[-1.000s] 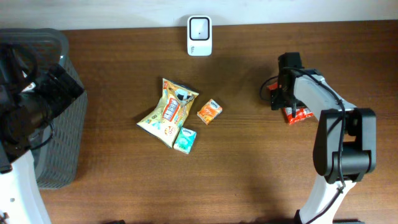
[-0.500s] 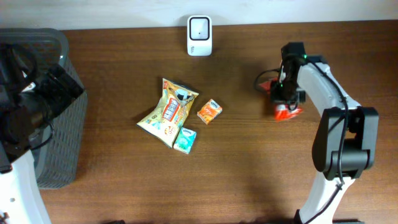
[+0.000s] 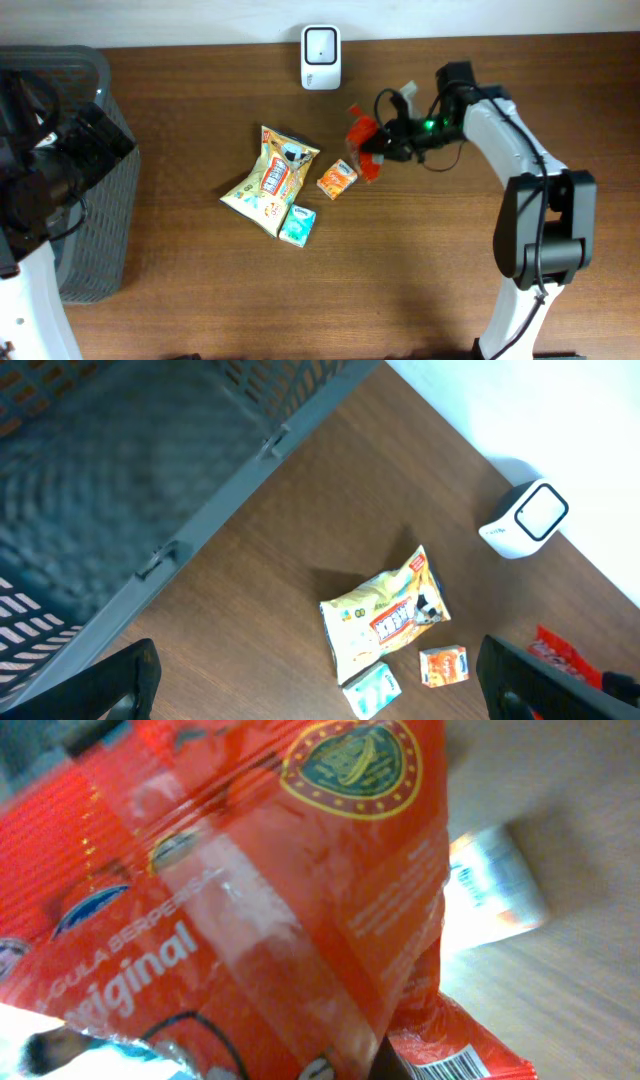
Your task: Scan the item barcode
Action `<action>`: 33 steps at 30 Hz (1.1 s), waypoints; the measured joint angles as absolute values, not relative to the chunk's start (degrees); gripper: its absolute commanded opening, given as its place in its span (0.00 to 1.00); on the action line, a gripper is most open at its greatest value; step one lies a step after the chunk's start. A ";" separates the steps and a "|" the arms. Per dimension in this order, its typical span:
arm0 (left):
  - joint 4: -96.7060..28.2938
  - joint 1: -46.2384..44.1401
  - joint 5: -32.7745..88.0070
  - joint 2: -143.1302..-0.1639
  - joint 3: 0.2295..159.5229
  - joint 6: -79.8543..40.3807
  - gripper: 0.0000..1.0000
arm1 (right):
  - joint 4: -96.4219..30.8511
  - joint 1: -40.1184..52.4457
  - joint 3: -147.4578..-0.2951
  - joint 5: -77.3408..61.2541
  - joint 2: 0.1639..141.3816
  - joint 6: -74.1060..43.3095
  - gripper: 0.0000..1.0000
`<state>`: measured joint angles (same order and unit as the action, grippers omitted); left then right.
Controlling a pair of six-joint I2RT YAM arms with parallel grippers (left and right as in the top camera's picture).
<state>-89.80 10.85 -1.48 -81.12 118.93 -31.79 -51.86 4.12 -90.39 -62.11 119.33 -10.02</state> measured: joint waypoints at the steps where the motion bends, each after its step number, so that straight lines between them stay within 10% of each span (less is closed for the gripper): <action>1: -89.78 10.85 -1.48 -81.12 118.93 -31.79 0.99 | -49.39 4.49 -88.23 -63.81 119.33 -11.68 0.10; 6: -89.82 10.85 -1.48 -81.12 118.93 -31.79 0.99 | -40.07 3.44 -80.60 -62.37 119.46 -19.99 0.36; 23: -89.82 10.85 -1.48 -81.12 118.93 -31.79 0.99 | -63.20 -10.00 -89.25 -36.14 119.68 -10.28 0.45; 28: -89.80 10.85 -1.48 -81.12 118.93 -31.79 0.99 | -73.21 -0.89 -104.12 -22.04 114.87 -5.10 0.92; 33: -89.80 10.92 -1.45 -81.12 118.93 -31.79 0.99 | -72.73 18.50 -106.56 -4.03 111.26 -6.92 0.99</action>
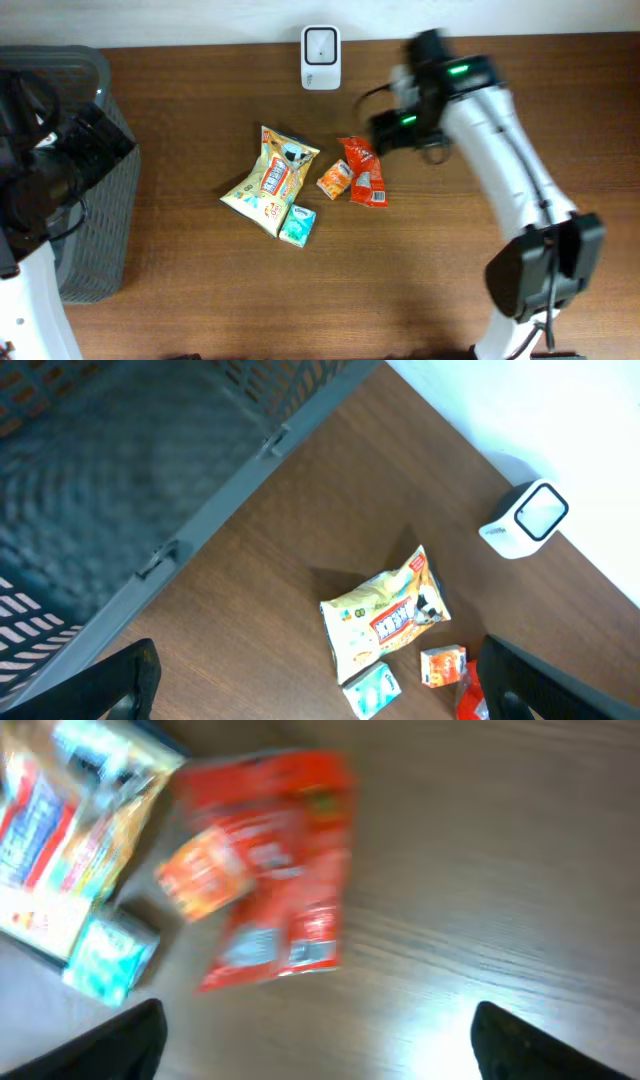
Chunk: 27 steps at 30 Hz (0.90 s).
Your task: Scan the item barcode
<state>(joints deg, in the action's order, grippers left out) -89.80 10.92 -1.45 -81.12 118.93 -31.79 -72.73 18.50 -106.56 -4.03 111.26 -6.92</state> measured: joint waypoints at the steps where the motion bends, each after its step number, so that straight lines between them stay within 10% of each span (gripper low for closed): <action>1: -89.76 10.92 -1.48 -81.12 118.93 -31.79 0.99 | -72.29 21.19 -106.28 -0.78 111.72 -8.03 0.99; 12: -89.80 10.96 -1.48 -81.12 118.93 -31.79 0.99 | -67.05 33.32 -103.96 24.21 124.22 -21.52 0.92; 22: -89.80 10.96 -1.48 -81.12 118.93 -31.79 0.99 | -64.03 33.32 -103.90 23.90 127.92 -23.16 0.10; 27: -89.80 10.96 -1.48 -81.12 118.93 -31.79 0.99 | -64.01 33.30 -103.90 22.83 127.92 -23.51 0.04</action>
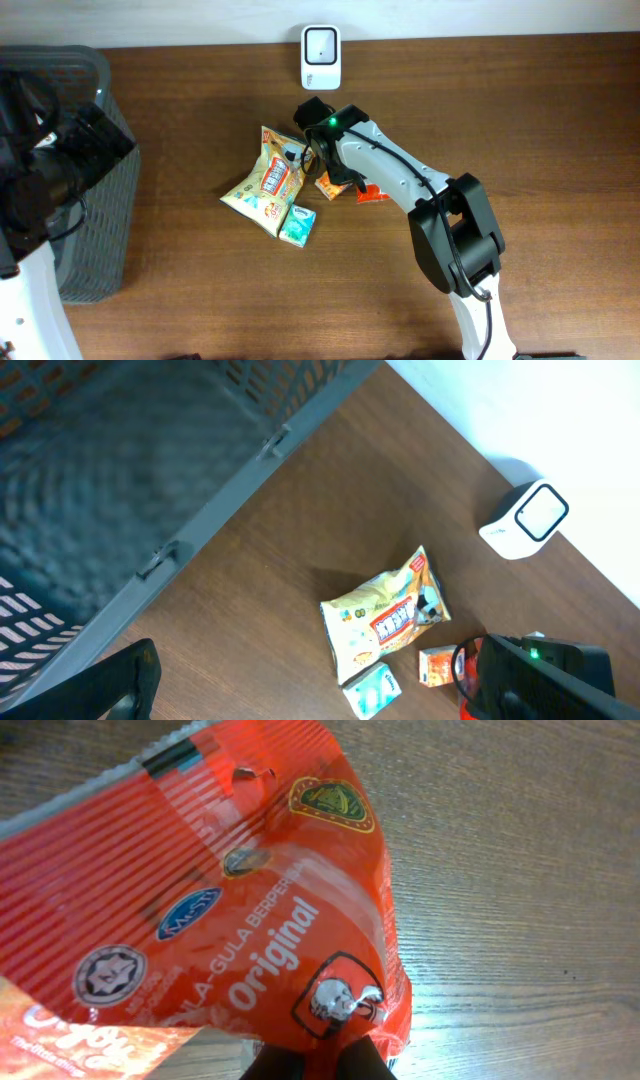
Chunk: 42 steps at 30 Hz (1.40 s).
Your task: Scan the item barcode
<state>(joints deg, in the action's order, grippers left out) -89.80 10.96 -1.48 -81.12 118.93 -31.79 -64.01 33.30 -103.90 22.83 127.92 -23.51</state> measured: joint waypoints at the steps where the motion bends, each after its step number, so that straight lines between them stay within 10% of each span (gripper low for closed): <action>1: -89.80 10.96 -1.48 -81.12 118.93 -31.79 0.99 | -64.12 33.08 -103.94 22.37 127.92 -23.53 0.04; 23: -89.80 10.96 -1.48 -81.12 118.93 -31.79 0.99 | -64.34 3.62 -106.50 -50.17 128.99 -9.28 0.04; 33: -89.80 10.96 -1.48 -81.12 118.93 -31.79 0.99 | -68.75 -6.13 -100.75 -34.79 132.09 -13.23 0.28; 38: -89.82 10.96 -1.48 -81.12 118.93 -31.79 0.99 | -81.56 -8.80 -113.51 -22.72 132.16 -11.11 0.63; 42: -89.82 10.96 -1.48 -81.12 118.93 -31.79 0.99 | -92.05 -6.70 -126.72 -18.20 131.50 -6.59 0.45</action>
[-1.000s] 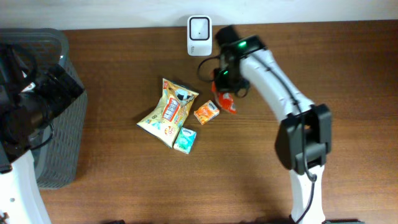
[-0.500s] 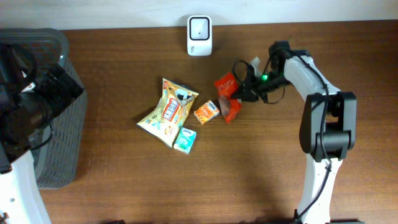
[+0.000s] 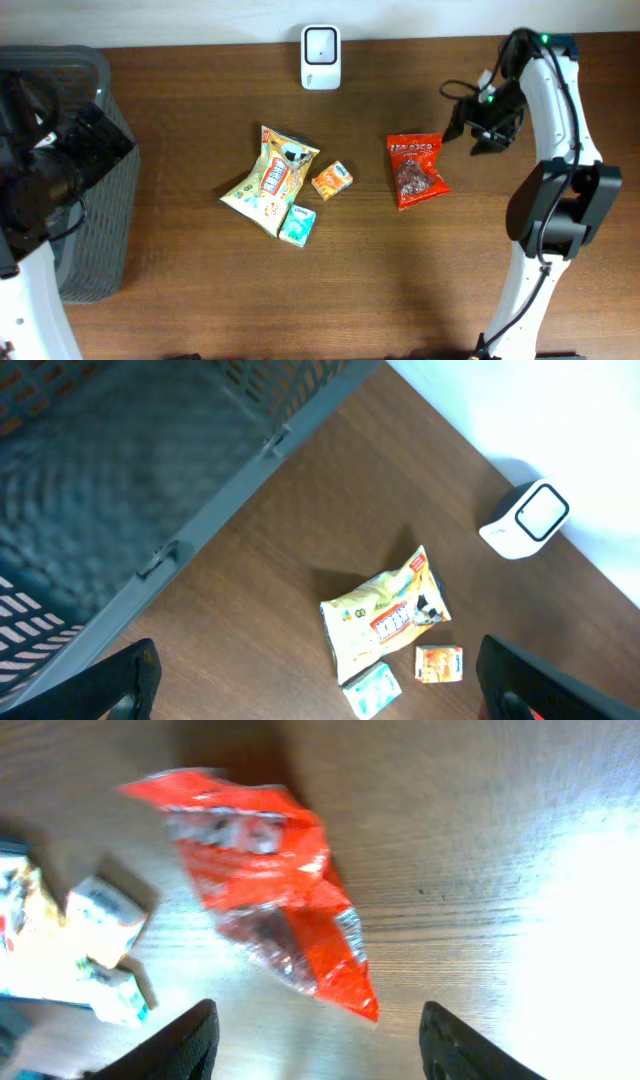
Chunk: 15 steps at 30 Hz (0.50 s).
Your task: Scan the item barcode
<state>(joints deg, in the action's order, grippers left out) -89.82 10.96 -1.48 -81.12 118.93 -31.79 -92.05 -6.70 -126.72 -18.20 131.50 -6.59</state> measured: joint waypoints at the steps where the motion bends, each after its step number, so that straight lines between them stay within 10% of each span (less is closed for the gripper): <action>1: -89.78 10.96 -1.48 -81.12 118.93 -31.79 0.99 | -93.17 -5.58 -127.96 -17.65 131.17 -5.19 0.36; 15: -89.86 10.96 -1.48 -81.12 118.93 -31.79 0.99 | -74.74 7.11 -108.12 -3.79 131.11 -7.88 0.22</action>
<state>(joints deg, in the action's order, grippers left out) -89.86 10.96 -1.48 -81.12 118.93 -31.79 -74.74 7.11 -108.12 -3.79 131.11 -7.88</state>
